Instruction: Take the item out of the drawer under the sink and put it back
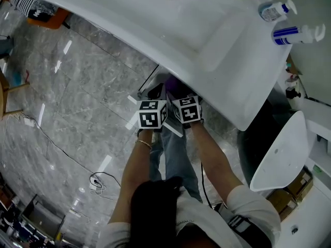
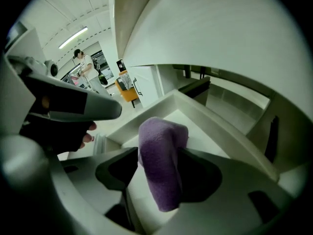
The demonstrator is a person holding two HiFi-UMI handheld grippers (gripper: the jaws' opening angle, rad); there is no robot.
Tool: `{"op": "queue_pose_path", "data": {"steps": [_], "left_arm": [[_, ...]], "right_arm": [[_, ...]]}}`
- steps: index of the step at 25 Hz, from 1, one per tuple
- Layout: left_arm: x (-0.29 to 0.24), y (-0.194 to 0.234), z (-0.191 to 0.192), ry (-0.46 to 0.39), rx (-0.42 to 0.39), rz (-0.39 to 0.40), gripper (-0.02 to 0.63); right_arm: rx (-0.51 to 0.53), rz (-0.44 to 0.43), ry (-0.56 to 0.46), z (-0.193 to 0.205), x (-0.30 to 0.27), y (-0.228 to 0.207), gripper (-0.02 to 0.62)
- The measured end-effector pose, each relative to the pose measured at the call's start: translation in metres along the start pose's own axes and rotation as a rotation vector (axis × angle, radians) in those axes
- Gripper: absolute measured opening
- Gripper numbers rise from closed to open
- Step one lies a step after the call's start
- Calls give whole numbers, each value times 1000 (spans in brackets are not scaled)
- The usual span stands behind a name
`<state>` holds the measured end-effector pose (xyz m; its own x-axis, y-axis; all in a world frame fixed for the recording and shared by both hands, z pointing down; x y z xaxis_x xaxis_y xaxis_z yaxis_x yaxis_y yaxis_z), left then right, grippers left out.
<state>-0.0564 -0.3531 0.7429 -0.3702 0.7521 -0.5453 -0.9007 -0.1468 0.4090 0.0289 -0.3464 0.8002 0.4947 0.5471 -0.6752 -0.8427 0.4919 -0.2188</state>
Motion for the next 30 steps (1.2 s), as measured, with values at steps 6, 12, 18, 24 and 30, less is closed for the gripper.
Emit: {"op": "queue_pose_path", "data": {"steps": [6,12,18,24,30], "left_arm": [[11,-4,-4,5,1,-14,5],[34,-15,-18,-34,27,-19,5],[61,-28,-37,-55,-9,0,5],[95,-48,-66,-121,-13,10,5],[134,-68,-87,-196,-37,25,5]], "right_arm": [[21,7,-45,-16,21,8,269],[21,17,-86,-39,57,21,275],[15,27,-129,-61,96,33,275],[32,35,-196,-87,140,43,275],[40,47,-288,-113,181,62,273]]}}
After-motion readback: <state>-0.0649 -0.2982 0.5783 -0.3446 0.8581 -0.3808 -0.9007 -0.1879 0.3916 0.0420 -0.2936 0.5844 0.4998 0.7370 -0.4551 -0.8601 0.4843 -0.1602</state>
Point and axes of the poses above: the fingertips, and each gripper's own axes: x backward along the fingers, y to its left, z out of its underside, the point moved 4 cm from there along x, backward along the fingers, and after that the axes turned 13 degrees about -y, right-handed, at the moved point
